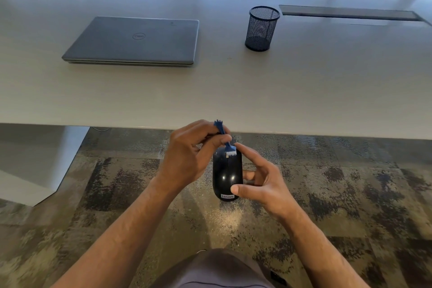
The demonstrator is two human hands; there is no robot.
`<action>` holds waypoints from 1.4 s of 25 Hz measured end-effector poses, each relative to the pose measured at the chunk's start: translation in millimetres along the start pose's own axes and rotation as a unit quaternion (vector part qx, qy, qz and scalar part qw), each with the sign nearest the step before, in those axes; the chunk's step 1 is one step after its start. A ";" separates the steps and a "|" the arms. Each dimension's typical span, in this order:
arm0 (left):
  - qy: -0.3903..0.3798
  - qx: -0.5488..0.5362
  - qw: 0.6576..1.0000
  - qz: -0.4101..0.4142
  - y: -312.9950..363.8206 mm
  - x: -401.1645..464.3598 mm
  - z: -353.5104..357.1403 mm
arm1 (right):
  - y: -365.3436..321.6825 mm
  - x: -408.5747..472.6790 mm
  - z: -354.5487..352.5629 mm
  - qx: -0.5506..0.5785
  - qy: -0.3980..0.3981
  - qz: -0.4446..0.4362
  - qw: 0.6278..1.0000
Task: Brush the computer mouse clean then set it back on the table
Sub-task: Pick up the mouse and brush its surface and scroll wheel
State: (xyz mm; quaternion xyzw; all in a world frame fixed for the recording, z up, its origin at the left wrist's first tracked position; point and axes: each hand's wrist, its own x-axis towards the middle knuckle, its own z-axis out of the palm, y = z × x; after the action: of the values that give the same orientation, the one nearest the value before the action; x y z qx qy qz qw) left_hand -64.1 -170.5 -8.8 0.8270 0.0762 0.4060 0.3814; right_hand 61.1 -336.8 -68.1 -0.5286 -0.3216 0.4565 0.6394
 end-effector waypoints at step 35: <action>0.011 0.008 1.000 -0.013 -17.7 1.9 2.8 | -1.4 -2.9 -2.2 0.005 0.009 0.011 1.000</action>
State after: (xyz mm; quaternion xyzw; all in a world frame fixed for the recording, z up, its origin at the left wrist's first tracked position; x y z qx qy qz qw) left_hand -57.6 -159.0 -21.0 0.8245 0.0944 0.4098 0.3786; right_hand 62.3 -340.4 -67.0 -0.5332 -0.3075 0.4600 0.6400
